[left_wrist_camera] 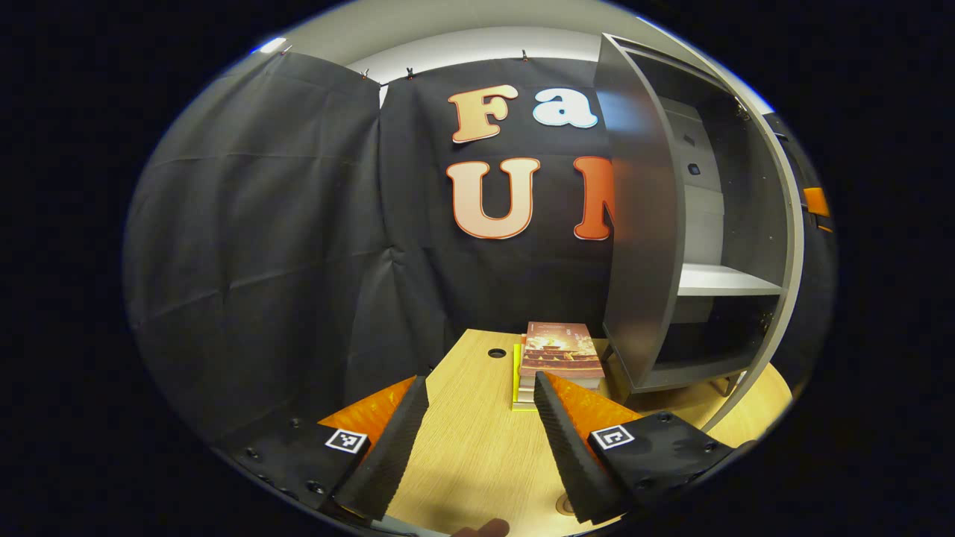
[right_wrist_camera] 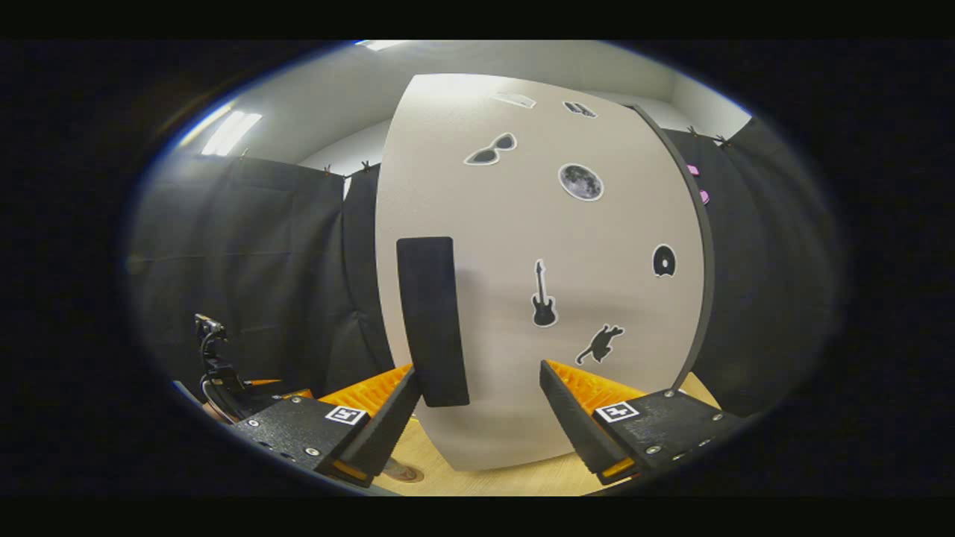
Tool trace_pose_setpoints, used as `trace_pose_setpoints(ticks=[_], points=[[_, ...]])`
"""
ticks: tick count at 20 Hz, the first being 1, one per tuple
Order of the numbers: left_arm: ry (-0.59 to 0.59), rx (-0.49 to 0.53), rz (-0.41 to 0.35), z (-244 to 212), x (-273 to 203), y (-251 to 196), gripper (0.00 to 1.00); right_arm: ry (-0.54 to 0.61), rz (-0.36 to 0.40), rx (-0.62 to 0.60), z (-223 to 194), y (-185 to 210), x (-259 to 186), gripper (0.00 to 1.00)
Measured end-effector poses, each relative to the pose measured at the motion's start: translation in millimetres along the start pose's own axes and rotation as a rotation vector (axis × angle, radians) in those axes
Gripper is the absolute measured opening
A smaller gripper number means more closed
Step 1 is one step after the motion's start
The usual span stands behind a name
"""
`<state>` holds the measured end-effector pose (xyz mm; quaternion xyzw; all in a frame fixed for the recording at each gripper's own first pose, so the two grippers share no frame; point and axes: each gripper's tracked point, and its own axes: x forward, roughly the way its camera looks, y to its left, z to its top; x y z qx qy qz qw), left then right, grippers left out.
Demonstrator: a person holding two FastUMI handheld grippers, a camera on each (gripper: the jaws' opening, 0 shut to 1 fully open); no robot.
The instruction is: Open the cabinet door with the right hand, grasp the bottle in the cabinet with the left hand and place it on the coaster, then close the cabinet door with the right hand.
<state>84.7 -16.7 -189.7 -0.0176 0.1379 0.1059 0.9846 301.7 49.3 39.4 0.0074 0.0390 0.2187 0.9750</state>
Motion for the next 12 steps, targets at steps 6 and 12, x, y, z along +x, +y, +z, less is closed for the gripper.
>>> trace_pose_setpoints(ticks=[6,12], points=[[0.0,-0.036,0.004,4,26,10,0.94,-0.002,-0.018,0.006,-4,1,19,0.98],[-0.025,-0.004,0.003,12,49,16,0.92,-0.009,-0.046,-0.019,-2,4,30,0.96]])
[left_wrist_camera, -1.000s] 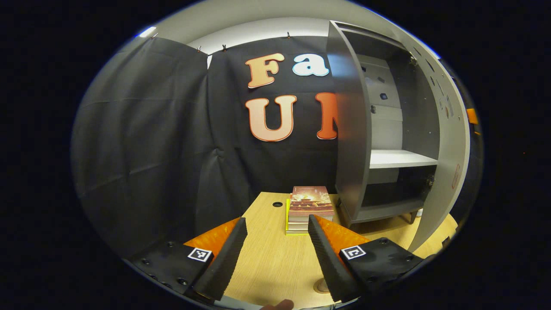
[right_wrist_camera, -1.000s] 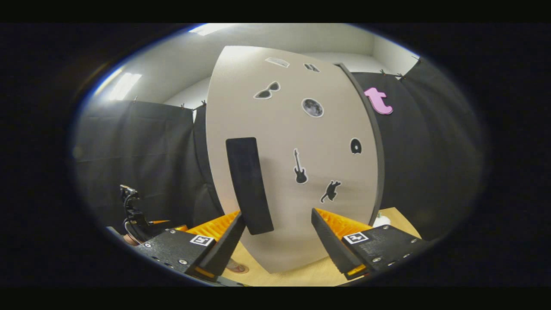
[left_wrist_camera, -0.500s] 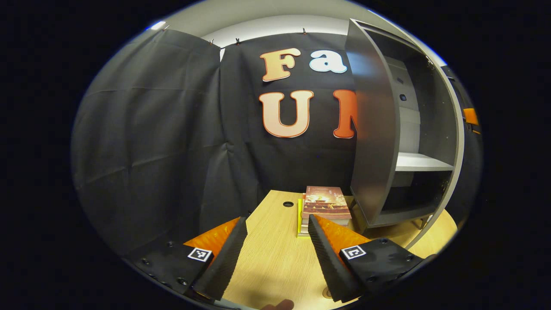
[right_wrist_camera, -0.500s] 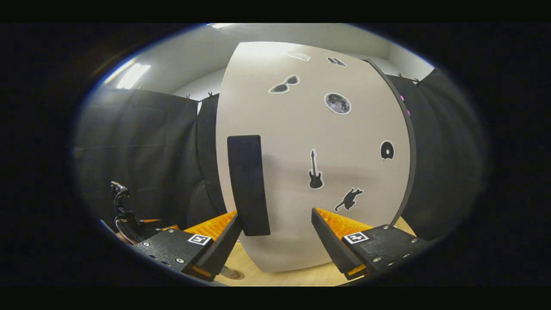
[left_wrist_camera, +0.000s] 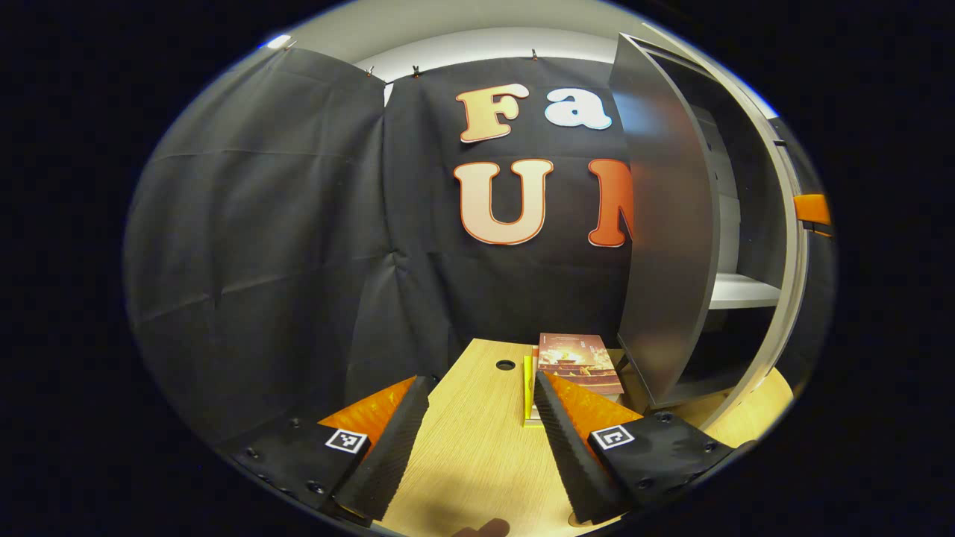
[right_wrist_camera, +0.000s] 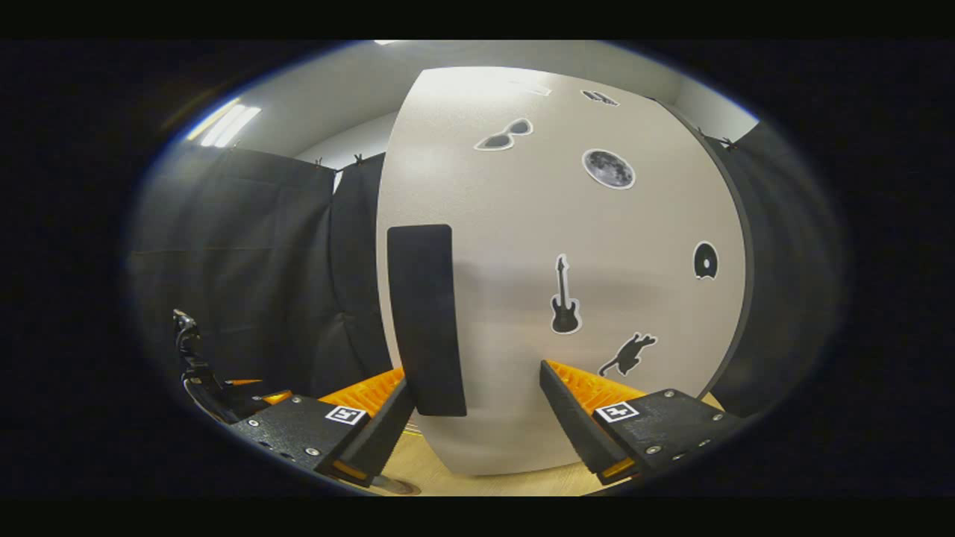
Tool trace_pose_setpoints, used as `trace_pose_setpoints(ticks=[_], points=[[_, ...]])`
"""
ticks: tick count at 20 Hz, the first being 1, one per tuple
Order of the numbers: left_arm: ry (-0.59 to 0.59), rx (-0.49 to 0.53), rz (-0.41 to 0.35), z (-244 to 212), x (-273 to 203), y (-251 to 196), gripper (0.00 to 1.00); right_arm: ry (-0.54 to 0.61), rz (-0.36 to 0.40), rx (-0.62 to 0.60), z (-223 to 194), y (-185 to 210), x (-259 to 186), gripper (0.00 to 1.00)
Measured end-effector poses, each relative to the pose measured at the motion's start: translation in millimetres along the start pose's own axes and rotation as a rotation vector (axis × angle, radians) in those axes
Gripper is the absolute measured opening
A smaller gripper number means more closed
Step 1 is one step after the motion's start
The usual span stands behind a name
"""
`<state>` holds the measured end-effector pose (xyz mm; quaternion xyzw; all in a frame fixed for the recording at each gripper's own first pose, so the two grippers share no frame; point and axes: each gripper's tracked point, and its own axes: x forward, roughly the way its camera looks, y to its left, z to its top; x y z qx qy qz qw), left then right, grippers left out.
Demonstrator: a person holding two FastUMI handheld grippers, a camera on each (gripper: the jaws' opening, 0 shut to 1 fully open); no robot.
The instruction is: Open the cabinet door with the right hand, grasp the bottle in the cabinet with the left hand and place it on the coaster, then close the cabinet door with the right hand.
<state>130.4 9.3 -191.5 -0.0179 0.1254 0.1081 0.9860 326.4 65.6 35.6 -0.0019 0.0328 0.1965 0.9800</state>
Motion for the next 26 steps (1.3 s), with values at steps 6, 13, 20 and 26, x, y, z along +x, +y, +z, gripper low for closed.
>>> trace_pose_setpoints(ticks=[6,13,20,26], points=[[-0.024,-0.012,-0.041,12,18,-16,0.92,-0.025,-0.094,-0.015,1,-2,6,0.96],[-0.022,-0.015,-0.091,15,32,-38,0.92,-0.055,-0.177,-0.027,-3,-4,15,0.98],[-0.018,-0.032,-0.115,18,30,-50,0.94,-0.067,-0.191,-0.018,-8,-8,22,0.97],[-0.046,-0.025,-0.128,36,7,-59,0.94,-0.058,-0.167,0.012,-3,-4,10,0.97]])
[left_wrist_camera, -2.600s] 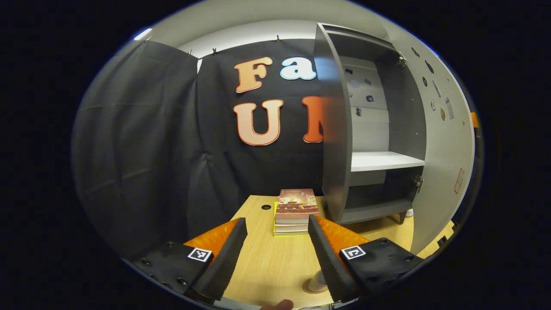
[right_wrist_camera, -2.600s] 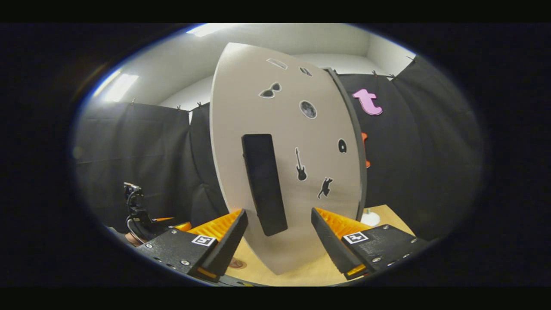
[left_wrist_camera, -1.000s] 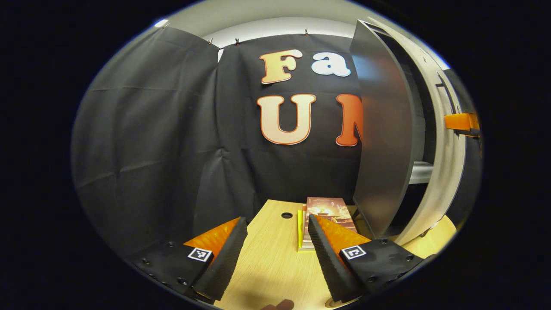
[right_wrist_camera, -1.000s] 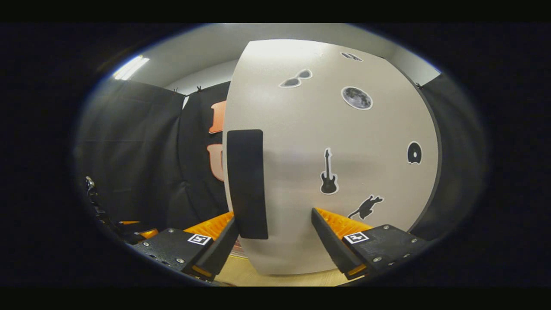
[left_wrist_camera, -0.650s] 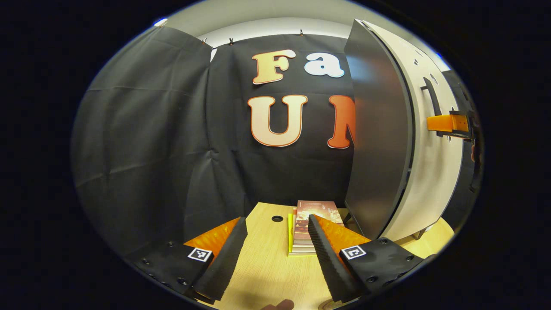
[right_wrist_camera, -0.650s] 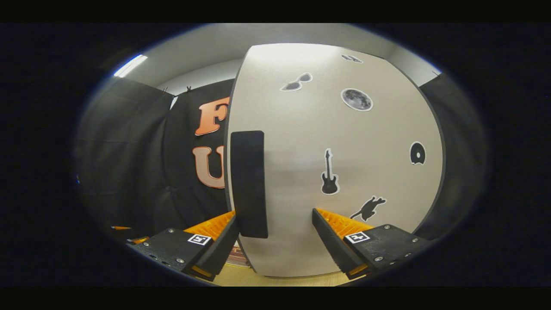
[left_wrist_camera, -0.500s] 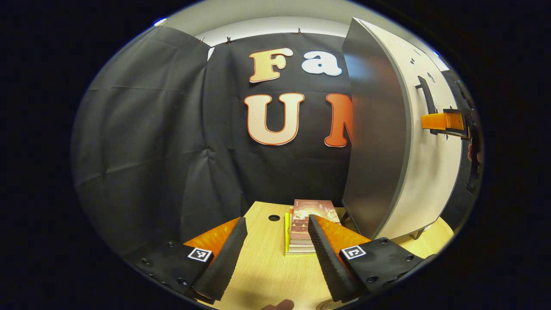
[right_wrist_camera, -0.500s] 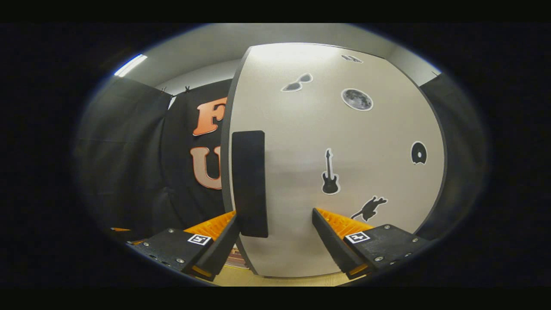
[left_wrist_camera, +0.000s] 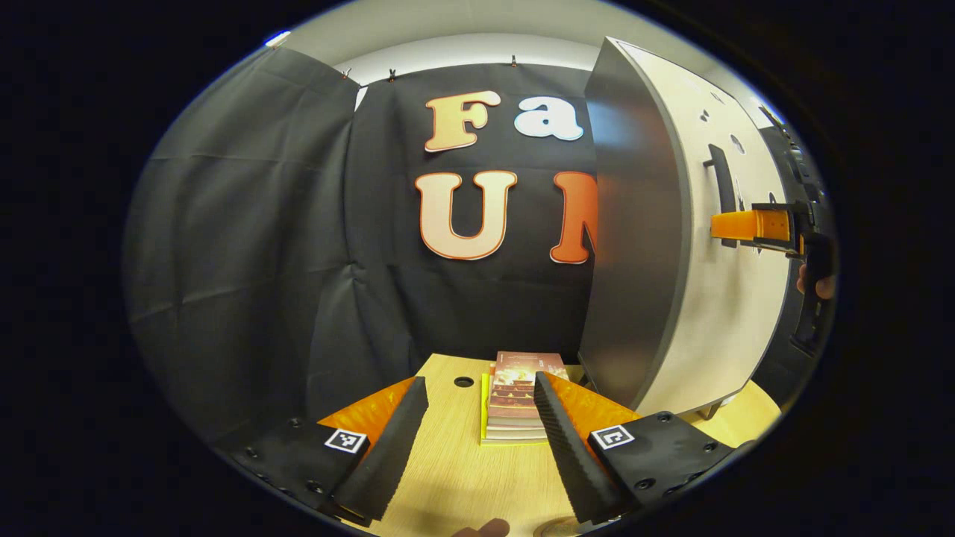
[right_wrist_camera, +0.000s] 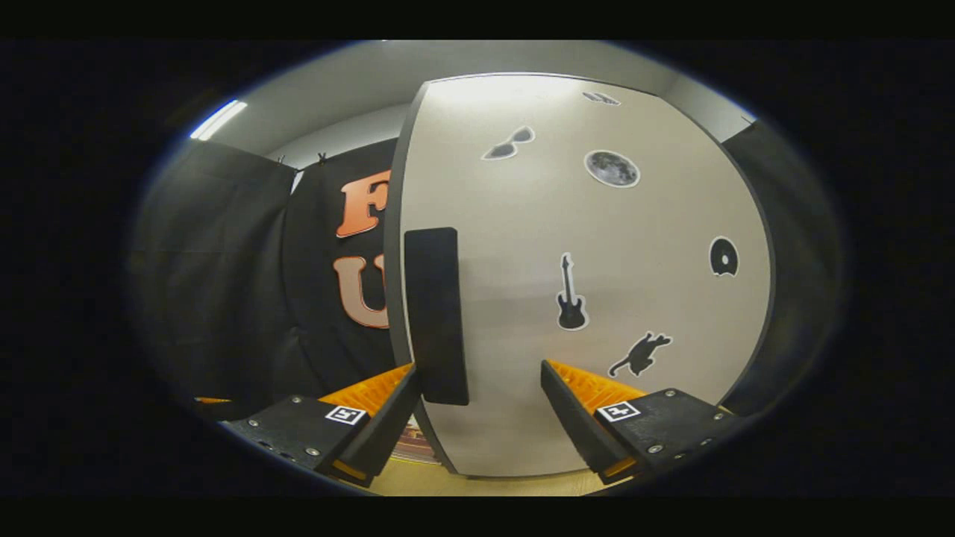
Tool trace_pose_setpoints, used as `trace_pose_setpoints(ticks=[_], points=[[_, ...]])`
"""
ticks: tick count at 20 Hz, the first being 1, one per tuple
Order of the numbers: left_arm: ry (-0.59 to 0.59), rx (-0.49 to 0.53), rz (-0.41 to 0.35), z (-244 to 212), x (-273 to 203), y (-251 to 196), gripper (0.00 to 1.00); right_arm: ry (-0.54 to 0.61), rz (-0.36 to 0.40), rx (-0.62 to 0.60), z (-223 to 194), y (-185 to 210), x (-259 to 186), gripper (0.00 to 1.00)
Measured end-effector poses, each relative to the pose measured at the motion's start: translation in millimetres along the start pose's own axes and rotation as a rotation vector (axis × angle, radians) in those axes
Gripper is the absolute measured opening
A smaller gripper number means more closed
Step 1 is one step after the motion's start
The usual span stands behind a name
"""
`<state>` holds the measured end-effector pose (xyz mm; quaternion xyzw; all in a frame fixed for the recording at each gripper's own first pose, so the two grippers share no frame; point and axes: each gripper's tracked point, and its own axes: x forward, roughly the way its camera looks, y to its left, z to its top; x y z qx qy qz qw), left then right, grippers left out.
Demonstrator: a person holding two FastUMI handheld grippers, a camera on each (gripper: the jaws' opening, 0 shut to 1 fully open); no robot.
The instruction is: Open the cabinet door with the right hand, grasp the bottle in the cabinet with the left hand and place it on the coaster, then close the cabinet door with the right hand.
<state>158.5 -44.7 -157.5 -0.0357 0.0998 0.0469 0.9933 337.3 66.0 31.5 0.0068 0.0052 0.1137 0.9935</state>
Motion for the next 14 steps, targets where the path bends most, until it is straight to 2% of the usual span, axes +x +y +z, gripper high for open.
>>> trace_pose_setpoints(ticks=[6,14], points=[[-0.029,-0.017,0.006,22,-38,-12,0.93,0.009,0.0,0.006,6,-7,-82,0.96],[-0.055,0.0,-0.021,47,-115,-45,0.94,0.052,-0.073,0.009,-9,-36,-214,0.96]])
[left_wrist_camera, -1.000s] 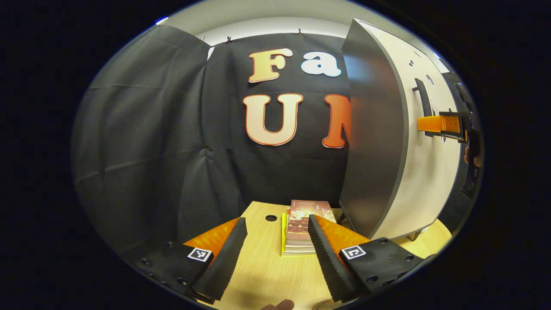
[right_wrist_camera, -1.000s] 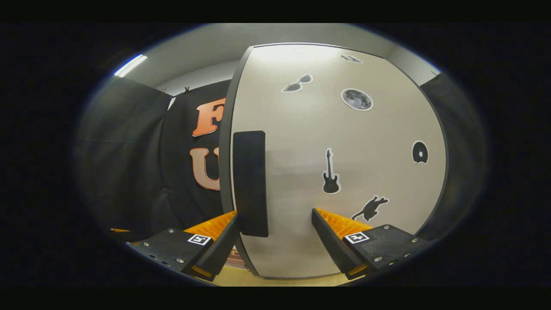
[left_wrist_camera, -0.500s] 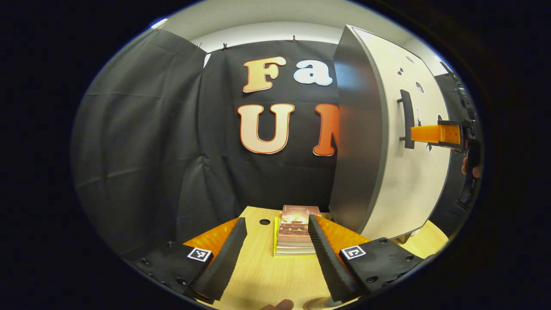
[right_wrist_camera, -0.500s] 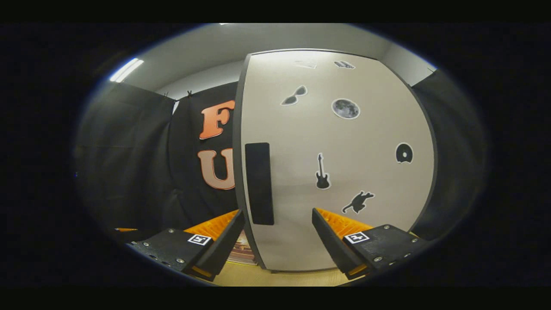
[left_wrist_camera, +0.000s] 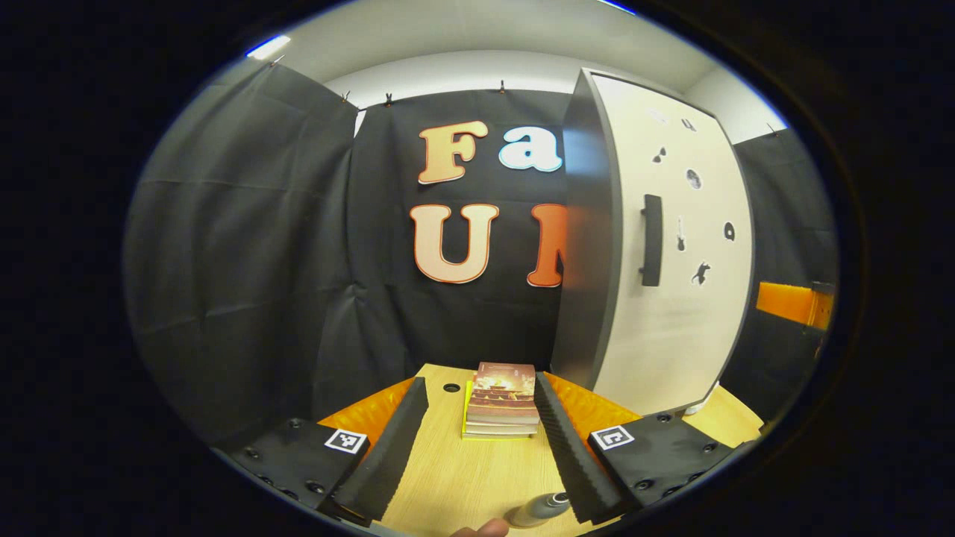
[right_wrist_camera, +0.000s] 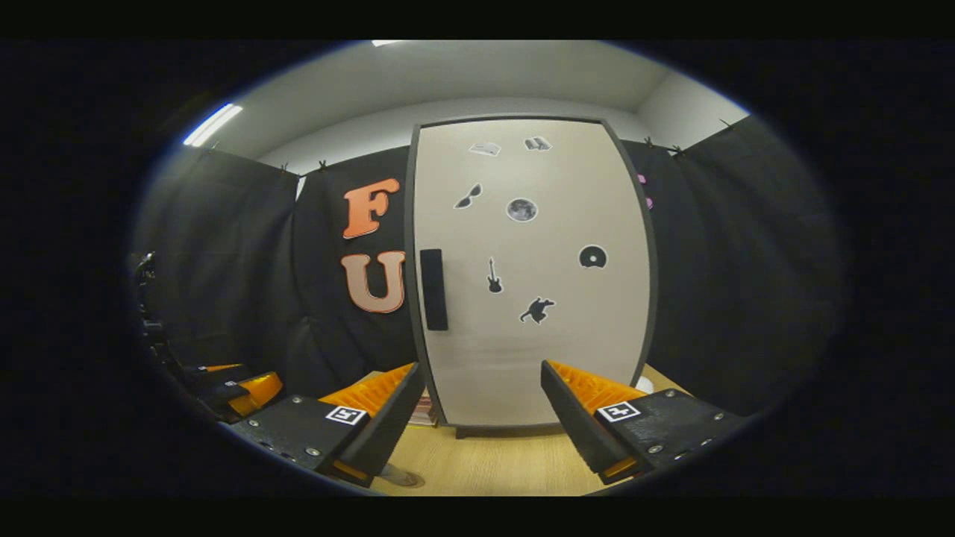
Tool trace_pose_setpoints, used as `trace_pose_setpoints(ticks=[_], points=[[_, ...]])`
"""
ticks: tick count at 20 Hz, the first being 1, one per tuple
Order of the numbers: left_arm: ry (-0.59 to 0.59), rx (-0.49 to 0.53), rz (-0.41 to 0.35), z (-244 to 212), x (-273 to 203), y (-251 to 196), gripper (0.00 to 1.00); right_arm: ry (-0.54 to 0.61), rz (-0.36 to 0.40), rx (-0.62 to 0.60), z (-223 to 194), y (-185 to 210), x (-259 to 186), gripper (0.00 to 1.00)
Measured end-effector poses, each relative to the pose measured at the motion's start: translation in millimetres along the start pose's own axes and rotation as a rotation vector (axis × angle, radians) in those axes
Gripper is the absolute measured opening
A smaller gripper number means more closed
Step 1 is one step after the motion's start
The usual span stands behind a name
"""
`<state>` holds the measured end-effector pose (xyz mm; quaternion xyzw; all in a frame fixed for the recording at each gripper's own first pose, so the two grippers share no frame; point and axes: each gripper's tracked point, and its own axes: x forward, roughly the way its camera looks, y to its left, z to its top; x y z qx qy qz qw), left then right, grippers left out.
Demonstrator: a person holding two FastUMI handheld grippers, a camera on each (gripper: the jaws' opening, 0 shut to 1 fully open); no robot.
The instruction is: Open the cabinet door with the right hand, grasp the bottle in the cabinet with the left hand and place it on the coaster, then close the cabinet door with the right hand.
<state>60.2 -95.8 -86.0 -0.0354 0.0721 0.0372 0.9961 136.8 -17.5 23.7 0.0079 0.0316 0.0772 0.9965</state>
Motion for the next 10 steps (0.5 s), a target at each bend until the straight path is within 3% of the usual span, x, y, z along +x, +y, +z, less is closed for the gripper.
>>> trace_pose_setpoints(ticks=[5,10], points=[[-0.018,0.027,-0.012,8,-40,-18,0.94,0.026,-0.014,0.019,-15,-12,-57,0.96],[-0.026,0.019,-0.023,12,-70,-28,0.93,0.021,-0.042,0.007,-19,-28,-87,0.96]])
